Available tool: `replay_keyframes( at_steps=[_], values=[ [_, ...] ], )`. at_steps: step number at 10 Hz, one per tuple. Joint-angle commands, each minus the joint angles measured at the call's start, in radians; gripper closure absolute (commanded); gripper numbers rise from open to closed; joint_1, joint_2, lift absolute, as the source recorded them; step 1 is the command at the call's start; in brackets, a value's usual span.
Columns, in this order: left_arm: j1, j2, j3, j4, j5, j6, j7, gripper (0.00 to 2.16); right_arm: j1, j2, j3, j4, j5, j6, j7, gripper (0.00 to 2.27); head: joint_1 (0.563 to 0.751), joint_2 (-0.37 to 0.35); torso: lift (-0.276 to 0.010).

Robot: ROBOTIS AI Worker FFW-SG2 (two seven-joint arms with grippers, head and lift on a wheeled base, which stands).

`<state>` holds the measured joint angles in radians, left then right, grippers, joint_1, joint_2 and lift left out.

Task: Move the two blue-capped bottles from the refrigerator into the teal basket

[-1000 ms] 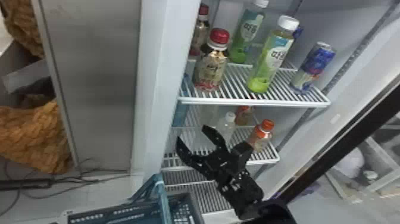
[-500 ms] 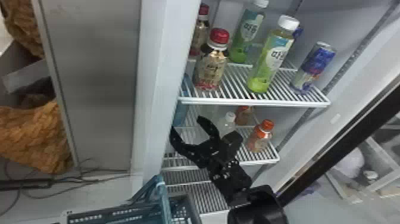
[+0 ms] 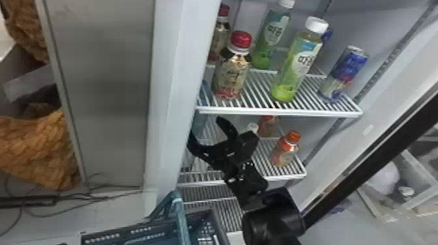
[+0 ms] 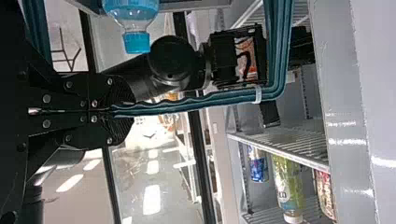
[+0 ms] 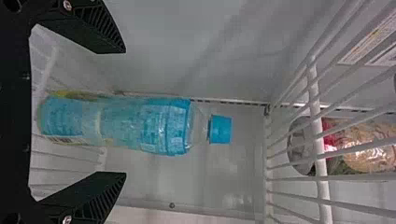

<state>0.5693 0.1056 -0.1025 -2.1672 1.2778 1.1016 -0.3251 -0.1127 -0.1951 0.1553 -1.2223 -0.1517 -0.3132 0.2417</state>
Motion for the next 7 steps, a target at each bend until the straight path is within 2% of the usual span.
replay_keyframes(
  at_steps=[1, 7],
  values=[
    [-0.002, 0.0, -0.002, 0.001, 0.0, 0.0, 0.0, 1.16, -0.032, 0.0, 0.015, 0.023, -0.006, -0.003, -0.012, 0.06, 0.695, -0.342, -0.164],
    [-0.002, -0.003, -0.003, 0.004, 0.002, -0.012, 0.0, 1.16, -0.157, -0.003, 0.076, 0.131, -0.025, 0.006, -0.078, 0.06, 0.695, -0.321, -0.164]
  ],
)
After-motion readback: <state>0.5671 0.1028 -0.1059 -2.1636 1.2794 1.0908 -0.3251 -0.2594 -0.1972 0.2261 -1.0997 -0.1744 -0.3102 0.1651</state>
